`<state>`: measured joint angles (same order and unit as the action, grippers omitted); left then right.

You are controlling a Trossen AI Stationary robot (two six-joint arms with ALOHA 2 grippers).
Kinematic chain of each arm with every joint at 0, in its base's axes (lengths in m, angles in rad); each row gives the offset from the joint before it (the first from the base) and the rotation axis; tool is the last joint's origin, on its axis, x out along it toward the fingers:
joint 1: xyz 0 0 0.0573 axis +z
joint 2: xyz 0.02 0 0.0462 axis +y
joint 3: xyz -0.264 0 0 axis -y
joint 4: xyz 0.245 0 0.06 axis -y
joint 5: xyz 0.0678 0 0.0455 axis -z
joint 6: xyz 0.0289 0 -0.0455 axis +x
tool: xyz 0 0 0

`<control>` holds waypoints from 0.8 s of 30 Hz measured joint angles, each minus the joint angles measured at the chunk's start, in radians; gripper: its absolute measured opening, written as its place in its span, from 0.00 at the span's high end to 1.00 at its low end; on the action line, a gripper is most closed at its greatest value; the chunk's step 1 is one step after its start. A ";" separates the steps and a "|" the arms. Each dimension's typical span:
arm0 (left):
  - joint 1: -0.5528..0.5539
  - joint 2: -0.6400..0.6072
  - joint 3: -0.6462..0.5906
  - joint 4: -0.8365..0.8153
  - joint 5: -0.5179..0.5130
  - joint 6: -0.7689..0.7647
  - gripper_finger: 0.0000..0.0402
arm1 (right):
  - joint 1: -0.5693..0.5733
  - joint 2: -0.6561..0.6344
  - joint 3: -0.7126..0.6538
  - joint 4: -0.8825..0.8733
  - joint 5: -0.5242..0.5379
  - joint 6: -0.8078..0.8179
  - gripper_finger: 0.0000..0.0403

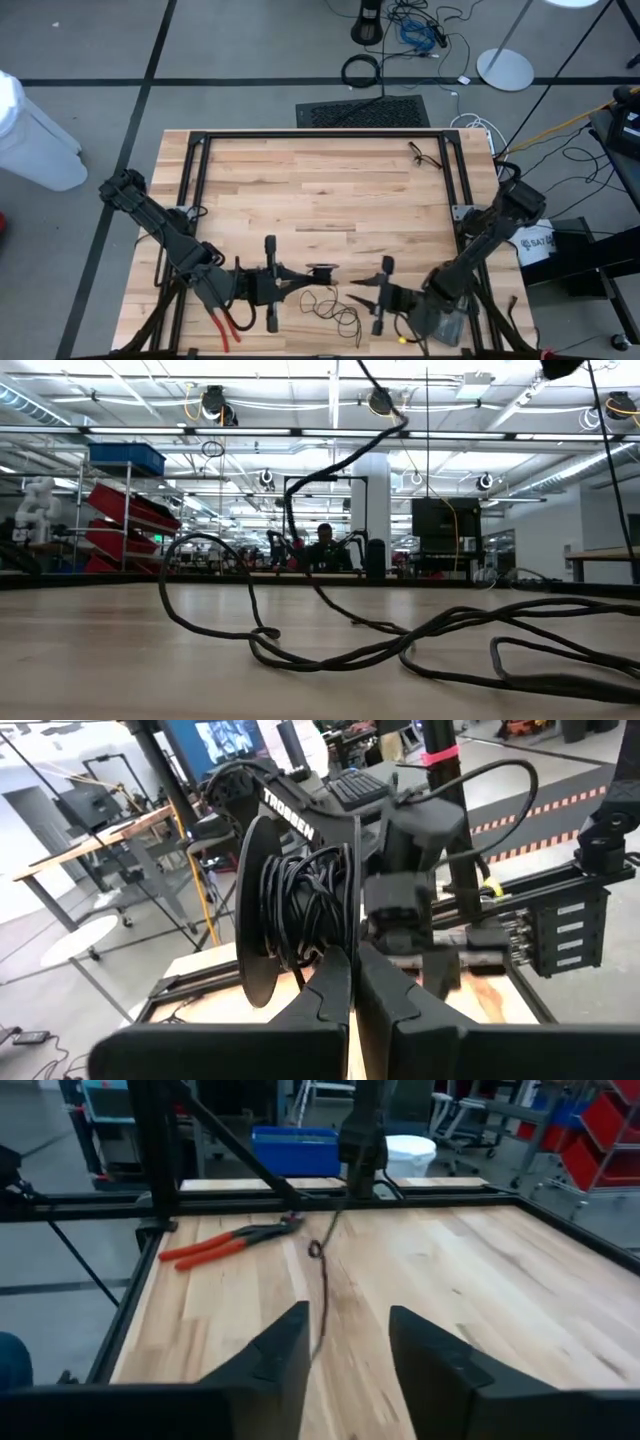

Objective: Coil cords
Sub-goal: Coil the black wire onto the black spool

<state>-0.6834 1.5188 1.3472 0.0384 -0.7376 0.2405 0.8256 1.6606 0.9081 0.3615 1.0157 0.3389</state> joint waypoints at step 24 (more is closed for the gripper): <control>-0.006 0.000 0.000 -0.003 0.000 0.000 0.98 | -0.143 0.237 0.136 0.360 -0.131 -0.144 0.52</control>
<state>-0.6895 1.5188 1.3472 0.0357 -0.7372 0.2403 0.6828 1.8980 1.0441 0.7213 0.8843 0.1954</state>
